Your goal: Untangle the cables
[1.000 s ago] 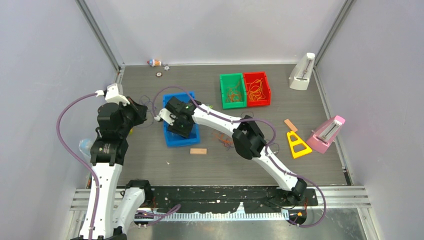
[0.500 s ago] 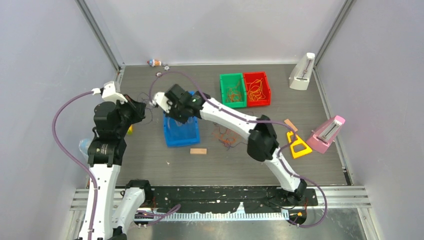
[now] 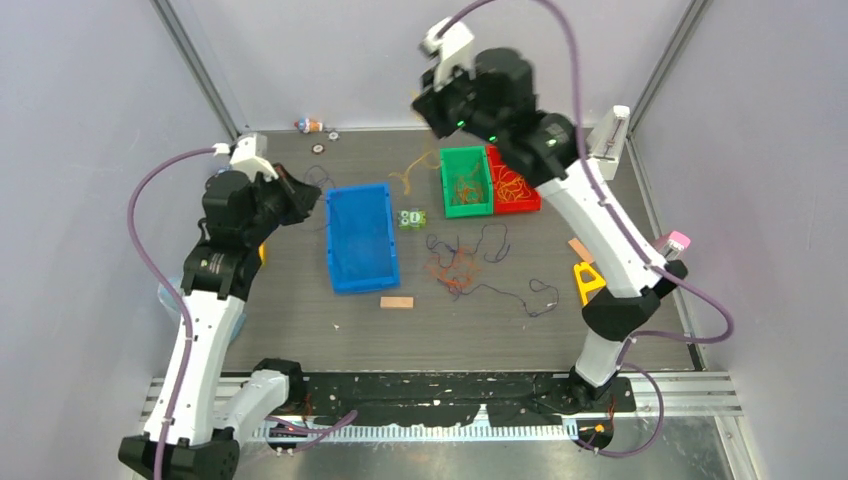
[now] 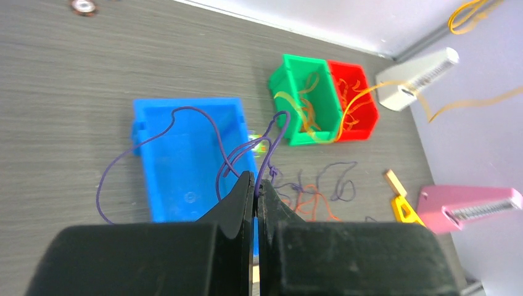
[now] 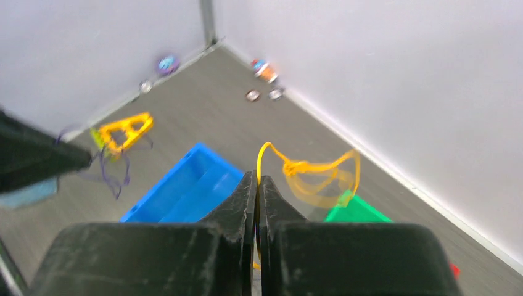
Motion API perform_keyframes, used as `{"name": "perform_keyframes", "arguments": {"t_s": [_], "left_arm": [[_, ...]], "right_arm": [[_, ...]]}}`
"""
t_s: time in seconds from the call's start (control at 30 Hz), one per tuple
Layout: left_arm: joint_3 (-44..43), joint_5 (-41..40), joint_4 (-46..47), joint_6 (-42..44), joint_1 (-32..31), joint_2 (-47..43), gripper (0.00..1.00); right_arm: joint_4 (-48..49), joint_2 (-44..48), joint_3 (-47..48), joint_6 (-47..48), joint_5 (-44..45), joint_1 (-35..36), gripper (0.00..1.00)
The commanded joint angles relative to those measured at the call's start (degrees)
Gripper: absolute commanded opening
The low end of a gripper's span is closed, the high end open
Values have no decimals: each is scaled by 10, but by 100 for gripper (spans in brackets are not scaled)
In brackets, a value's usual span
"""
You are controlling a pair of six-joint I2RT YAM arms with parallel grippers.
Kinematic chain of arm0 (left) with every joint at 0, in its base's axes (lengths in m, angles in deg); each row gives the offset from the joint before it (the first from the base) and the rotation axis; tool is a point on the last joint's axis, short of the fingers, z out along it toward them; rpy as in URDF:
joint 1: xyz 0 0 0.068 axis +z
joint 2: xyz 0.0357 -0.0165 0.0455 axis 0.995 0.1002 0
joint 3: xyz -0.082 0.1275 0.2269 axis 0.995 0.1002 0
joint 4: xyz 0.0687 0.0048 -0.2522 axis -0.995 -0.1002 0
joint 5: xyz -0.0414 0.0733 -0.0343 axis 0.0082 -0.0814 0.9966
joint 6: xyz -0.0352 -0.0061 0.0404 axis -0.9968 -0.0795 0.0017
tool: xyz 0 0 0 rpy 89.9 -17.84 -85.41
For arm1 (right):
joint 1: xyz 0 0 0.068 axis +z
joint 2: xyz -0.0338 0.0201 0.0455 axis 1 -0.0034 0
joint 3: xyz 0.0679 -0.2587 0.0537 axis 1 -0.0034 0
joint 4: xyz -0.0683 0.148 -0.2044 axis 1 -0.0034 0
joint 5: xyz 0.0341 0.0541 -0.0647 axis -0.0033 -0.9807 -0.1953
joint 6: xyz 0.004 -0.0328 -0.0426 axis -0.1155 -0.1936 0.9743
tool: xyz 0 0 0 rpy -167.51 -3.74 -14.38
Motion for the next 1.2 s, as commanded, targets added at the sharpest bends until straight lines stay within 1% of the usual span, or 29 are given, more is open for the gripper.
{"name": "perform_keyframes", "arguments": {"t_s": [0.0, 0.13, 0.27, 0.47, 0.6, 0.67, 0.87, 1.03, 1.17], "left_arm": [[-32, -5, 57, -17, -60, 46, 0], [-27, -7, 79, -28, -86, 92, 0], [6, -8, 115, -42, -87, 115, 0], [69, -6, 153, -49, -87, 163, 0], [121, -31, 189, -45, -87, 189, 0], [133, -36, 195, -41, -87, 210, 0], [134, -45, 208, -31, -87, 290, 0], [116, -69, 198, -15, -87, 326, 0], [96, -97, 179, 1, -87, 350, 0]], "right_arm": [[9, 57, 68, -83, -18, -69, 5], [8, 86, 73, -100, -19, -134, 5], [23, 101, 24, -105, -21, -183, 5], [45, 71, -29, -112, -36, -232, 5], [75, 51, -67, -124, -69, -255, 5], [89, 39, -77, -129, -81, -265, 5], [109, -11, -79, -137, -99, -286, 5], [124, -49, -77, -144, -119, -294, 5], [118, -81, -36, -151, -137, -297, 5]]}}
